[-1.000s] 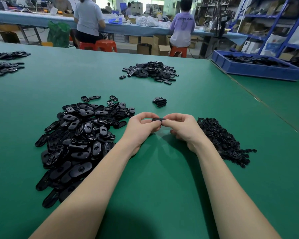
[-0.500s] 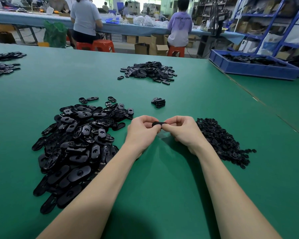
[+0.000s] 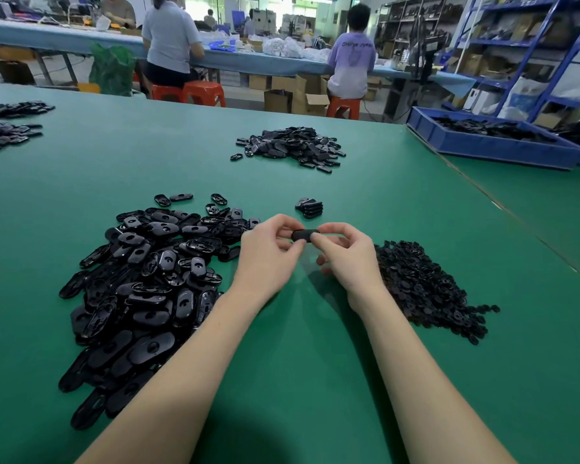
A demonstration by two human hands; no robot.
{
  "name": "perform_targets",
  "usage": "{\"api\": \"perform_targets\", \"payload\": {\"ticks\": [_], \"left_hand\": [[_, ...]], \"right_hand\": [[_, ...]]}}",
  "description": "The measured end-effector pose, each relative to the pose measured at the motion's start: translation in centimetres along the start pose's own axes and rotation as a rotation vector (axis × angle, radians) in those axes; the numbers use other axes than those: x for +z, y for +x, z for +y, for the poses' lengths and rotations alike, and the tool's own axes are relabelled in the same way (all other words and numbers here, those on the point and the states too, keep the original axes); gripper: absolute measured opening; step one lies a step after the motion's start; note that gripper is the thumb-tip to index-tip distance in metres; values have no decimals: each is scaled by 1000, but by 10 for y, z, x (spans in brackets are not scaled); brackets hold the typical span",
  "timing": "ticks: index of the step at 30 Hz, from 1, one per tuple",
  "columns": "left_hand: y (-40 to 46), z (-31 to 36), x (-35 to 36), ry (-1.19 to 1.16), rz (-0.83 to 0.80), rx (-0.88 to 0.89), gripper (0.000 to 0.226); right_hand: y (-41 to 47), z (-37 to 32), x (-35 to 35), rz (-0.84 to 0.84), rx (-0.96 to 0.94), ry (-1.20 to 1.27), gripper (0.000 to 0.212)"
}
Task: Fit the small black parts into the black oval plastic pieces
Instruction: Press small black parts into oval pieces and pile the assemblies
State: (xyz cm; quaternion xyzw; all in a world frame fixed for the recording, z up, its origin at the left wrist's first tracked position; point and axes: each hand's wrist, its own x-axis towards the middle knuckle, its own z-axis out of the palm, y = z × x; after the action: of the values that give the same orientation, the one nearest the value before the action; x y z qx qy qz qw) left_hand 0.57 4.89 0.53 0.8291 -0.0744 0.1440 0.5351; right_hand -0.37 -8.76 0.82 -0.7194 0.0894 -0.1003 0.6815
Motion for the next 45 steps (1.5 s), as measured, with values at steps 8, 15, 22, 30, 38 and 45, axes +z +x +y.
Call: {"api": "perform_targets", "payload": {"ticks": [8,15,22,30,38,45], "left_hand": [[62,7,18,-53,137,-124,11],[118,1,43,135,161,-182,15],[118,-3,59,195,137,-214,9],[94,9,40,110,98,-17,15],[53,-10,-17,570,63,48,23],[50,-28,-31,904,-37,-133,56]], "right_hand": [[2,14,10,231,-113,-73,6],[3,15,9,207,-122,-114,13],[3,15,9,200,-135,-121,14],[2,15,8,195,-130,-114,13],[-2,13,10,163,-138,-136,13],[-2,13,10,138,-137,-160,13]]}}
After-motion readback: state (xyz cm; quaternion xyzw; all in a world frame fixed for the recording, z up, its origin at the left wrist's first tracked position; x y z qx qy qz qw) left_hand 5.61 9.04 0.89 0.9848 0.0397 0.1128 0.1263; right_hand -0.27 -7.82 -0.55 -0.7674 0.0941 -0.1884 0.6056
